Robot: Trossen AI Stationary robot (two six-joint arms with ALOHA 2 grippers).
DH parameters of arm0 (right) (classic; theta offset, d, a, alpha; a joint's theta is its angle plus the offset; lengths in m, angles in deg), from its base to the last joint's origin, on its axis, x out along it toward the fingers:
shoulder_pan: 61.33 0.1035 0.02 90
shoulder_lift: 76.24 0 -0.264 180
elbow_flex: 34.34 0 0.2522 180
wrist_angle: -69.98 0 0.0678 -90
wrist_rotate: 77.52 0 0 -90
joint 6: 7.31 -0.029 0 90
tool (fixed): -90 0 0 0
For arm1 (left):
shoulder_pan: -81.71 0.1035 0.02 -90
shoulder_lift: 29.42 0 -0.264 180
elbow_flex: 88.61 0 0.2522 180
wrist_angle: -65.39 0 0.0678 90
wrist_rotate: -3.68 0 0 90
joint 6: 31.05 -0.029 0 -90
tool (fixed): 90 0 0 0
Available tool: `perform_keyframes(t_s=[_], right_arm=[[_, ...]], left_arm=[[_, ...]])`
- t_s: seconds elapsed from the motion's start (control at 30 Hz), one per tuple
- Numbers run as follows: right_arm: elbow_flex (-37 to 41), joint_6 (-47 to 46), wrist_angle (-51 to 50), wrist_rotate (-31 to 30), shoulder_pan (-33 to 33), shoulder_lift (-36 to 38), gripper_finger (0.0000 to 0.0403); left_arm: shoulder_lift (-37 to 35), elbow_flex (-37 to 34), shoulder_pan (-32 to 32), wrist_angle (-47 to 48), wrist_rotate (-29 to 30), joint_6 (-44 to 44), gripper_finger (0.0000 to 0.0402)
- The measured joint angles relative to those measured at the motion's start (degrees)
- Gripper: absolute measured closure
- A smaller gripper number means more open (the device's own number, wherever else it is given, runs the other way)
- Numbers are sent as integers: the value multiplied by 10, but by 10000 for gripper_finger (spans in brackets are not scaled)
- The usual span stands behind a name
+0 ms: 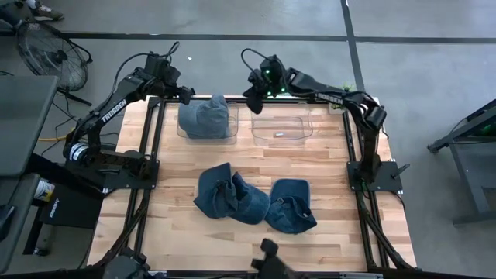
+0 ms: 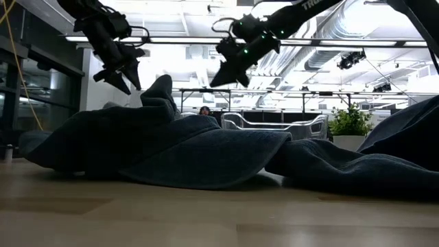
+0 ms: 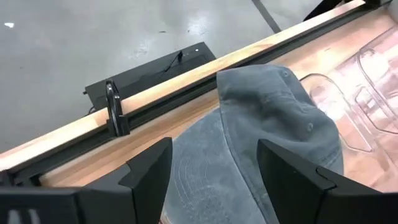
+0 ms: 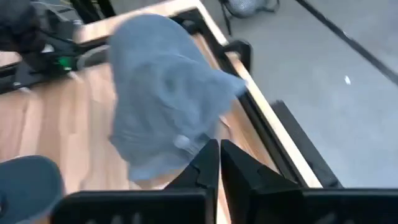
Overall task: Pick & Place hat
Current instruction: Put the left blue cap into the right transparent bin
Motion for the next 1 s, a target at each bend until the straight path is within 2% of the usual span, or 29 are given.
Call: perform_keyframes(t_s=[0.2, 0.4, 0.5, 0.63, 0.8, 1.0], right_arm=[[0, -7, -17, 21, -46, 6, 357], [0, 32, 9, 91, -82, 11, 343], [0, 43, 25, 111, -98, 11, 340], [0, 74, 56, 133, -120, 11, 340], [0, 61, 107, 180, -143, 11, 336], [0, 69, 135, 213, -144, 11, 318]], left_arm=[[1, -40, 0, -81, -16, 16, 206], [1, -92, 0, -190, -50, 106, 231], [1, -98, 0, -201, -49, 148, 236], [1, -98, 0, -202, -50, 153, 236], [1, -98, -2, -210, -87, 173, 236], [1, -98, -35, -268, -96, 181, 237]])
